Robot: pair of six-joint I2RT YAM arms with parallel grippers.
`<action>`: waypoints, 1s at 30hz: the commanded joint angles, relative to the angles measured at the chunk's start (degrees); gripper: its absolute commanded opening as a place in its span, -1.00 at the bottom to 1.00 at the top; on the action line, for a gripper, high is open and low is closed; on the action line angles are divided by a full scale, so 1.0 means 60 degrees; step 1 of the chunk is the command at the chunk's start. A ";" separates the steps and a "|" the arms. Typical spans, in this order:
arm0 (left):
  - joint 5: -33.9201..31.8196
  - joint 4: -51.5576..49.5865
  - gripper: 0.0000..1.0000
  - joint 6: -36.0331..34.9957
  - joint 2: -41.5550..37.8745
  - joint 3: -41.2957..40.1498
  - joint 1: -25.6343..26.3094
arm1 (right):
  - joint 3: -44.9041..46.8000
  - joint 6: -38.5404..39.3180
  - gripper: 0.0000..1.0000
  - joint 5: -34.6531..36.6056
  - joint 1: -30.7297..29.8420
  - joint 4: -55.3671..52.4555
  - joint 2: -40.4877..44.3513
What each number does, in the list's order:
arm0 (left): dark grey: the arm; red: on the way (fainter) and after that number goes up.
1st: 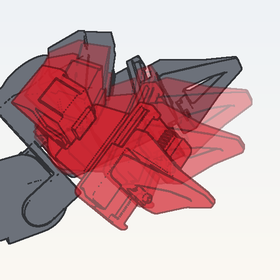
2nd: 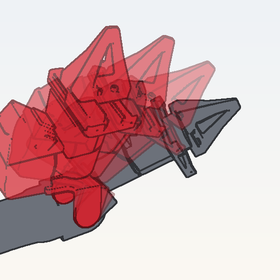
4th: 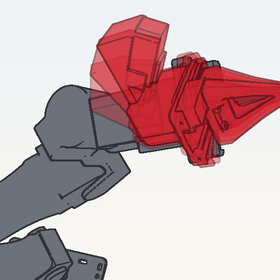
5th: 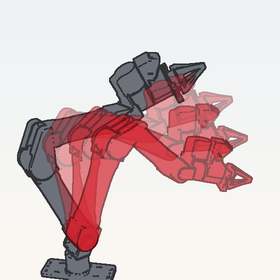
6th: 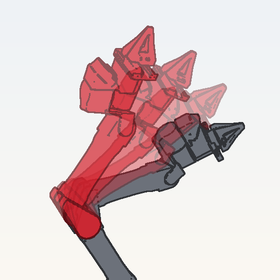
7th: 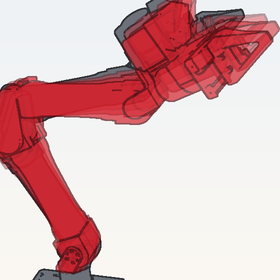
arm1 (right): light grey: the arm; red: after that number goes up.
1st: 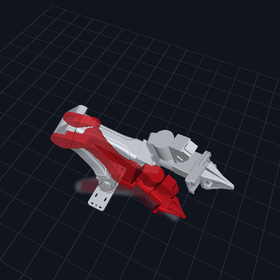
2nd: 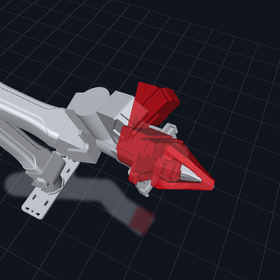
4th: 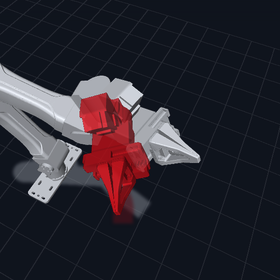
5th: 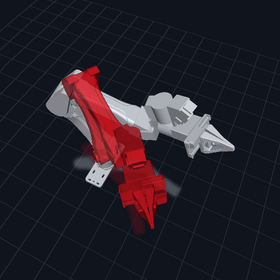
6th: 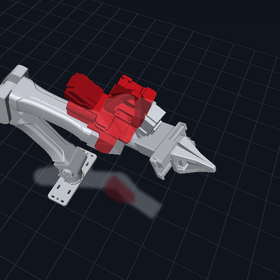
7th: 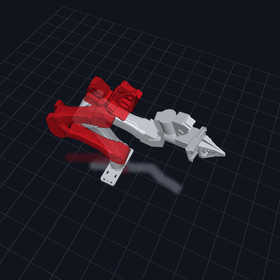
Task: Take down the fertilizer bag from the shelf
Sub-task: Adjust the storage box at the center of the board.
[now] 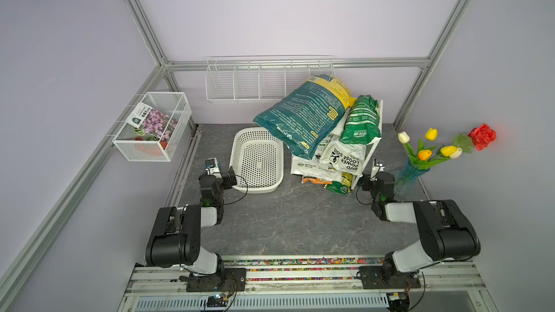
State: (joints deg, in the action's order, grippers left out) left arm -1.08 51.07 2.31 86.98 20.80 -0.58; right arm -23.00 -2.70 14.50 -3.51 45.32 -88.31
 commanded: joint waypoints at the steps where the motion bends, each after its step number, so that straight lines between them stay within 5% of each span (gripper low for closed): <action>1: -0.0014 -0.0136 1.00 -0.0068 -0.0097 0.0120 0.0037 | -0.0073 0.0004 0.98 -0.0255 -0.0081 0.0136 0.0158; 30: 0.0018 -0.0176 1.00 -0.0037 -0.0092 0.0132 0.0016 | -0.0099 -0.0058 0.98 -0.0497 0.0041 0.0035 0.0158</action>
State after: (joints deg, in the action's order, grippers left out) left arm -1.08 51.07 2.31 86.98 20.80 -0.58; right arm -23.00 -2.72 13.91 -3.29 45.28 -88.31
